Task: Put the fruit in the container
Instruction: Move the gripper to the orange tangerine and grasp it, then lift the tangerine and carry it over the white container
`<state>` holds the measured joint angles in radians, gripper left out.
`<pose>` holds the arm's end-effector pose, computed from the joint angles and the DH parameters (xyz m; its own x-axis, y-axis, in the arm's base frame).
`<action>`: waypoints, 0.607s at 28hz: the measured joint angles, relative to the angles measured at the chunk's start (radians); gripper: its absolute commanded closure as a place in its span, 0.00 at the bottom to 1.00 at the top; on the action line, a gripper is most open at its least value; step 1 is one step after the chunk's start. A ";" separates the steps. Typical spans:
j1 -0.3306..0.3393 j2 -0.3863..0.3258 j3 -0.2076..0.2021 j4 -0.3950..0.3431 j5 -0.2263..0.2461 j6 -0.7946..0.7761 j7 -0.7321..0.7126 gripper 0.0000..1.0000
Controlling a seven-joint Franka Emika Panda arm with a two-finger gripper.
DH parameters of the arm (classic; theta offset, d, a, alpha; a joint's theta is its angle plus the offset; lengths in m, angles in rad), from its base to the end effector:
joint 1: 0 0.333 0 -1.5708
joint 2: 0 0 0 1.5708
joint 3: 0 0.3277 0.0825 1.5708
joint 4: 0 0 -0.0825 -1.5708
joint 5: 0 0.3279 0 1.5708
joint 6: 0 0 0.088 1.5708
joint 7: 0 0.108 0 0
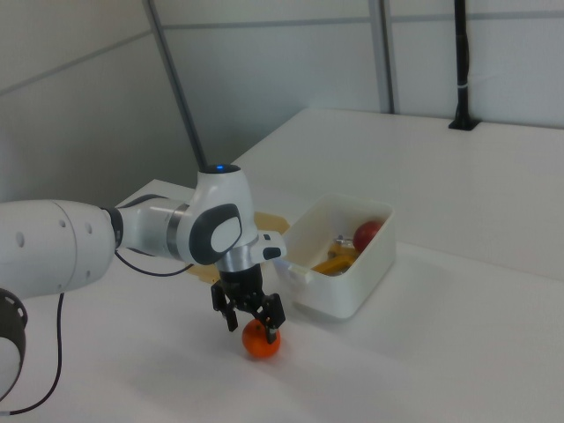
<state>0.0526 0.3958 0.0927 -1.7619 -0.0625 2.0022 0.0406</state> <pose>0.5865 0.0763 0.3712 0.9801 0.1272 -0.1522 0.1321 -0.9910 0.0226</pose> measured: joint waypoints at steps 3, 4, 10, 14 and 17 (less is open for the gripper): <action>0.000 0.020 -0.001 0.000 -0.010 0.022 0.007 0.54; 0.000 0.023 -0.002 0.000 -0.011 0.024 0.007 0.58; -0.003 0.026 -0.005 0.005 -0.013 0.025 0.008 0.79; -0.009 0.012 -0.008 0.017 -0.014 0.025 0.008 0.79; -0.014 -0.020 -0.014 0.035 -0.014 0.025 0.008 0.79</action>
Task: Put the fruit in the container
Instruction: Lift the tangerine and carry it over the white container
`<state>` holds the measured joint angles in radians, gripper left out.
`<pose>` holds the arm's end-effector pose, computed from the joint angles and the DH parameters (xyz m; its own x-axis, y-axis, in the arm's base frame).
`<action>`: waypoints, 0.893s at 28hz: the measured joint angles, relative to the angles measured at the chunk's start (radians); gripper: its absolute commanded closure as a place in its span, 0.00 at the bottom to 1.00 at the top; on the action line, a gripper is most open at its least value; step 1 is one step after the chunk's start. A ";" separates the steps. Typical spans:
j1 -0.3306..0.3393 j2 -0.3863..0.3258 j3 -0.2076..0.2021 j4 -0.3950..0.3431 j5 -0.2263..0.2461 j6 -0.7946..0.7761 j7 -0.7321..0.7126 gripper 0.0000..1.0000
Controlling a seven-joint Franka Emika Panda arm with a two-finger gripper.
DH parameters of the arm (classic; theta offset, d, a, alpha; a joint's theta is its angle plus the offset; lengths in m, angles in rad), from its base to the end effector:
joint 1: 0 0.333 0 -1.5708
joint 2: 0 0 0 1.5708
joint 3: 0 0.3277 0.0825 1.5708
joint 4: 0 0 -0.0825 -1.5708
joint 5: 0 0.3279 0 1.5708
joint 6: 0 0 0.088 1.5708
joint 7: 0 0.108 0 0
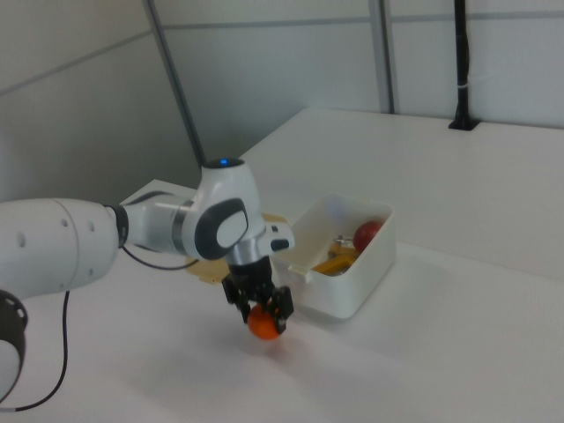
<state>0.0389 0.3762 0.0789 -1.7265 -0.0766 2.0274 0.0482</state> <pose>0.5981 0.0611 0.3986 0.9924 0.0996 -0.0724 0.1027 -0.9939 0.0406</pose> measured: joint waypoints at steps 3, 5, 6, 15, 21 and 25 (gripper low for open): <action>-0.011 -0.053 -0.003 0.031 0.000 -0.011 0.000 0.79; -0.016 -0.082 -0.004 0.056 0.000 -0.014 0.000 0.79; -0.019 -0.094 -0.004 0.071 0.000 -0.014 0.000 0.79; -0.022 -0.104 -0.004 0.151 0.000 0.128 0.000 0.75; -0.024 -0.034 -0.016 0.150 0.000 0.405 0.053 0.58; -0.024 0.025 -0.019 0.151 0.000 0.562 0.115 0.00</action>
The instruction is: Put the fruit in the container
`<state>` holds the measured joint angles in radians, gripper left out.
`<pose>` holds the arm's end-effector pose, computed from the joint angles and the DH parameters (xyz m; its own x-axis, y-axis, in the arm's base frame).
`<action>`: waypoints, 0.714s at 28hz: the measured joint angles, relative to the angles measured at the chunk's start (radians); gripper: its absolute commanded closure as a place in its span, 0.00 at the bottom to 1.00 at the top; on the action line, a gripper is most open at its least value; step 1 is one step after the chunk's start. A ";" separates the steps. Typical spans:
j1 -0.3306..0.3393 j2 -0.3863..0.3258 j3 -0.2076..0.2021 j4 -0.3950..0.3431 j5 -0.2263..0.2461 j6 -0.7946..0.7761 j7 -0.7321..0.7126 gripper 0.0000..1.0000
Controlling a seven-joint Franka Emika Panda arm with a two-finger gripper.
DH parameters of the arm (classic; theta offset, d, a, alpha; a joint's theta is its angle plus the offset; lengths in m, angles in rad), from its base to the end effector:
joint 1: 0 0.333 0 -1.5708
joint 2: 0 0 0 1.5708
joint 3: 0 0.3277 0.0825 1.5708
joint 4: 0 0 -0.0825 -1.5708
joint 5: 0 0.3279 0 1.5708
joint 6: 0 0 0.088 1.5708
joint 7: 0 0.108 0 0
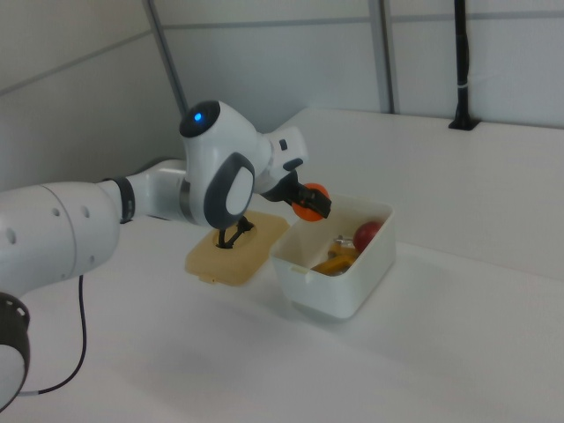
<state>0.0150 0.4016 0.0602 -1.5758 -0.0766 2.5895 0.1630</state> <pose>0.6703 0.0445 0.5110 0.8170 -0.0537 0.5742 -0.0326 -0.9984 -0.0470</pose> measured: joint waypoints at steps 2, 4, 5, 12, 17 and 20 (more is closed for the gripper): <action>0.000 0.016 0.000 0.000 0.000 0.028 0.026 0.00; 0.000 0.022 0.000 0.002 0.000 0.039 0.053 0.00; 0.000 0.021 0.000 0.003 0.000 0.039 0.065 0.00; 0.000 -0.001 0.000 0.021 0.000 -0.050 0.099 0.00; 0.000 -0.057 -0.001 0.033 0.000 -0.261 0.100 0.00; -0.001 -0.106 -0.003 0.036 0.000 -0.422 0.100 0.00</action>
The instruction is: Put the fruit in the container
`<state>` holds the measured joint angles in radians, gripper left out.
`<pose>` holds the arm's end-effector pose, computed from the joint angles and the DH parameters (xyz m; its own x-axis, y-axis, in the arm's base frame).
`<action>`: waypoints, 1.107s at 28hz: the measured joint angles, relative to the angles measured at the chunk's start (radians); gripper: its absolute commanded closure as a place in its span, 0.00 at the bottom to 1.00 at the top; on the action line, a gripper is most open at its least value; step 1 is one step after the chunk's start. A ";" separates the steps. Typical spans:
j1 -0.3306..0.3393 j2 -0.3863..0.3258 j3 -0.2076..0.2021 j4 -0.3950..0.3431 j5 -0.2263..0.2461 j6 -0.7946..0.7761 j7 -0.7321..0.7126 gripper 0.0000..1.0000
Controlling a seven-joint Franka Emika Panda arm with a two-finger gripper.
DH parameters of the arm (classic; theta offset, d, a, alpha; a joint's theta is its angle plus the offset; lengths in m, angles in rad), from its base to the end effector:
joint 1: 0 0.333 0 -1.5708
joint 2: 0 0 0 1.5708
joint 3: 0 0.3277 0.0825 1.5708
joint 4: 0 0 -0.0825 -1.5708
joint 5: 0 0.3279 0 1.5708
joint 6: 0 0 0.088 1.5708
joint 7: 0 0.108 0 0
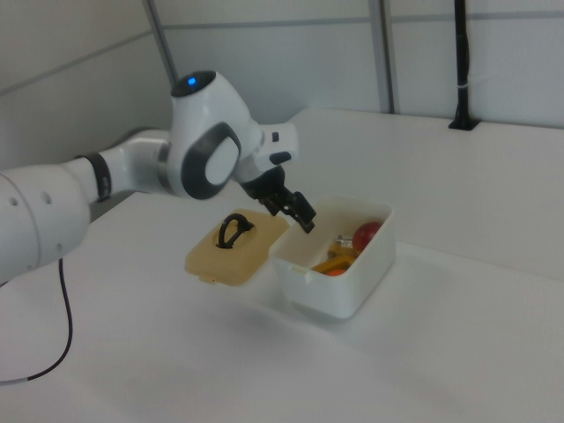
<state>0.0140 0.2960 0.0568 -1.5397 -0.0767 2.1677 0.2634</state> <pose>0.6299 0.0366 0.5431 0.9306 -0.1603 0.3292 -0.1597 -0.9867 -0.0293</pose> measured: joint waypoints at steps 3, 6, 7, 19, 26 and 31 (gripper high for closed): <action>-0.001 -0.042 -0.003 0.002 0.000 -0.135 0.000 0.00; -0.001 -0.082 -0.004 0.002 0.000 -0.268 0.000 0.00; -0.001 -0.091 -0.004 0.002 0.000 -0.302 0.000 0.00; 0.000 -0.188 -0.001 -0.027 0.000 -0.494 -0.017 0.00; -0.001 -0.246 -0.003 -0.054 0.000 -0.494 -0.019 0.00; -0.014 -0.259 -0.004 -0.053 0.000 -0.494 -0.019 0.00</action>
<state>0.0000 0.0374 0.0527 -1.5925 -0.0765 1.6736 0.2440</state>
